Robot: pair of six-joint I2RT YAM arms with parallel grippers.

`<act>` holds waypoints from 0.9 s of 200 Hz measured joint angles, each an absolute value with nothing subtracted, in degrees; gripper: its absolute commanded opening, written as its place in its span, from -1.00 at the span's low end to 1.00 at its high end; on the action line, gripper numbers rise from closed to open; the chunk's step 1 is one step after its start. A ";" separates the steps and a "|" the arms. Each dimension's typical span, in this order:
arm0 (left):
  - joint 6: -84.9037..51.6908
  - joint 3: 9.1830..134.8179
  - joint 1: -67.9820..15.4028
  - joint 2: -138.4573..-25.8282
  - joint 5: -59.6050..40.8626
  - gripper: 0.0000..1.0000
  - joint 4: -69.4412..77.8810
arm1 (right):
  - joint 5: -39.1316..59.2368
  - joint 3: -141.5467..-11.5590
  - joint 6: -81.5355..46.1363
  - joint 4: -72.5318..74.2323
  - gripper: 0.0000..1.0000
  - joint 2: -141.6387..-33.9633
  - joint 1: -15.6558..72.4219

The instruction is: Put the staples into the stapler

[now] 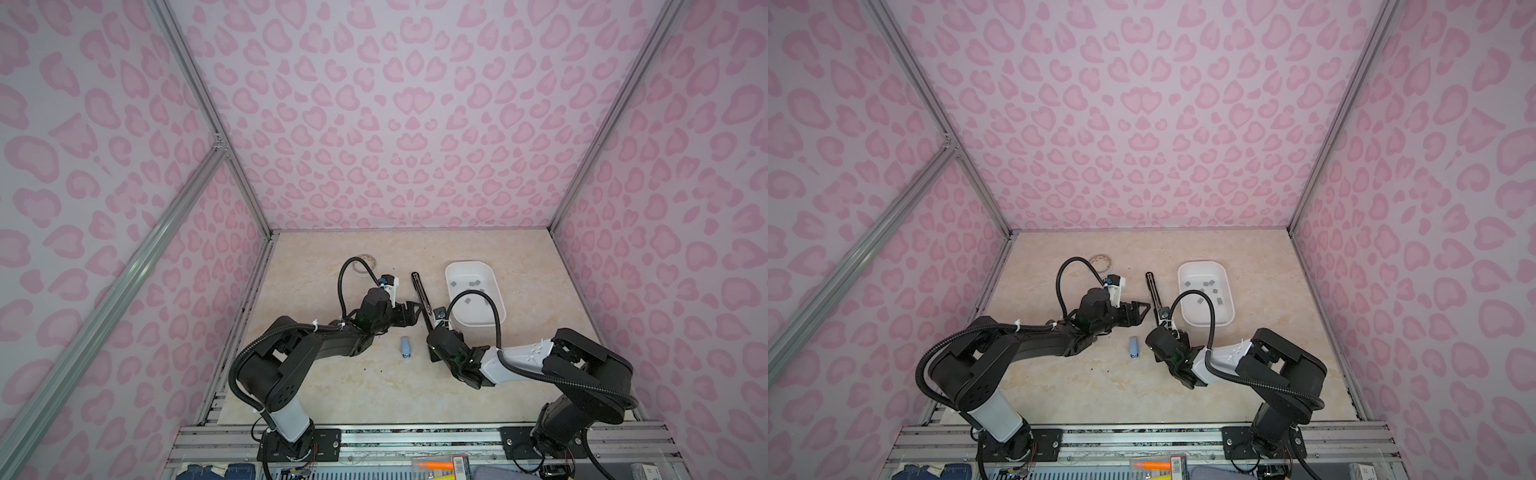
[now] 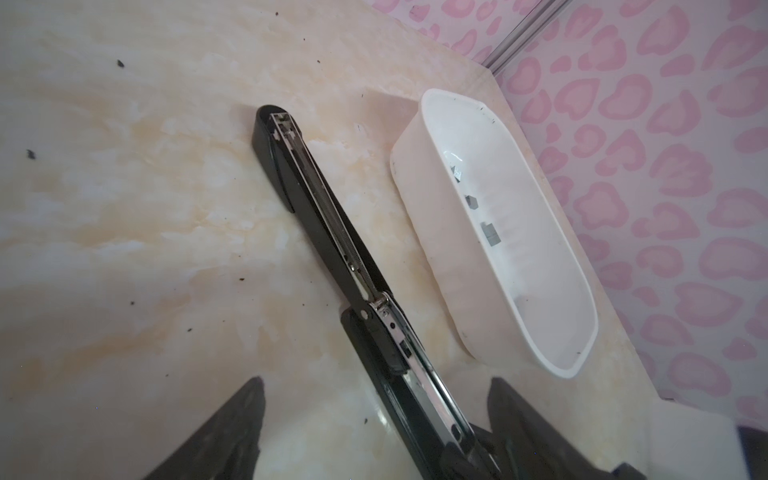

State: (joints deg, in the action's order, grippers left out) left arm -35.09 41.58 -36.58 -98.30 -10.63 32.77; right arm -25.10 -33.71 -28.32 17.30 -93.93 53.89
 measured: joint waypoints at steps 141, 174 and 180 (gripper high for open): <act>-40.51 52.34 -33.56 -113.93 -19.75 0.54 34.44 | -19.94 -31.99 -28.05 19.42 -0.89 -91.88 54.26; -41.67 55.05 -31.35 -117.08 -23.62 0.51 36.53 | -19.25 -30.98 -28.12 20.60 -0.89 -91.37 54.54; -41.95 55.46 -30.96 -117.56 -24.45 0.50 36.84 | -19.35 -30.94 -28.12 20.67 -0.89 -91.35 54.65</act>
